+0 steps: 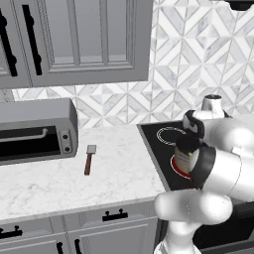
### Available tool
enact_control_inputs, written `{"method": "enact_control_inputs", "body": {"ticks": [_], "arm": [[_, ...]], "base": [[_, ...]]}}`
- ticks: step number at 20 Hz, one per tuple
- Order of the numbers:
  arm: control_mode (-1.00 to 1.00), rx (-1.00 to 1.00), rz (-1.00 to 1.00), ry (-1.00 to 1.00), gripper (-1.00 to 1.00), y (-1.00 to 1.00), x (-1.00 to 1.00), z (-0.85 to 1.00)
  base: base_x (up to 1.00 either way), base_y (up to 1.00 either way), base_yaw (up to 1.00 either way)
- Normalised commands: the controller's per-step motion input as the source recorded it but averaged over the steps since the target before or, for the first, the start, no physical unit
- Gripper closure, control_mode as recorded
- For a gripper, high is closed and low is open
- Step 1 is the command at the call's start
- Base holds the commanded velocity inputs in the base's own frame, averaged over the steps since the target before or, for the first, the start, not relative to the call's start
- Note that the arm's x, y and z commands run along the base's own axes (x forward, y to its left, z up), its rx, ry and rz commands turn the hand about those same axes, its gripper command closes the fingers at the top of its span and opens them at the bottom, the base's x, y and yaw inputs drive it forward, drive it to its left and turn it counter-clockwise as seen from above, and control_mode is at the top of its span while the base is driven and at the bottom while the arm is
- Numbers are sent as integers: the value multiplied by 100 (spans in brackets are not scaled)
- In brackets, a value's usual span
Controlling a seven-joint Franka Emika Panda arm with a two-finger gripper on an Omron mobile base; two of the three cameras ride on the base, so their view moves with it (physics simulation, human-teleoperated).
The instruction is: Put the lemon wedge and squash in the pot. Retrieve the spatula and lightly stir the vegetables in the pot.
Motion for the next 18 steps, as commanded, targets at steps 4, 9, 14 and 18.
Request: {"method": "enact_control_inputs", "body": {"ticks": [4, 9, 14, 18], "arm": [[-100, 9, 0, -2, -100, 4, -41, 87], [-100, 6, 3, -1, -100, 54, -62, 100], [-100, 0, 6, 5, -100, 97, -50, 74], [-100, 0, 7, 11, -100, 100, -33, 37]], "base": [[0, 0, 0], [0, 0, 0], [0, 0, 0], [0, 0, 0]]}}
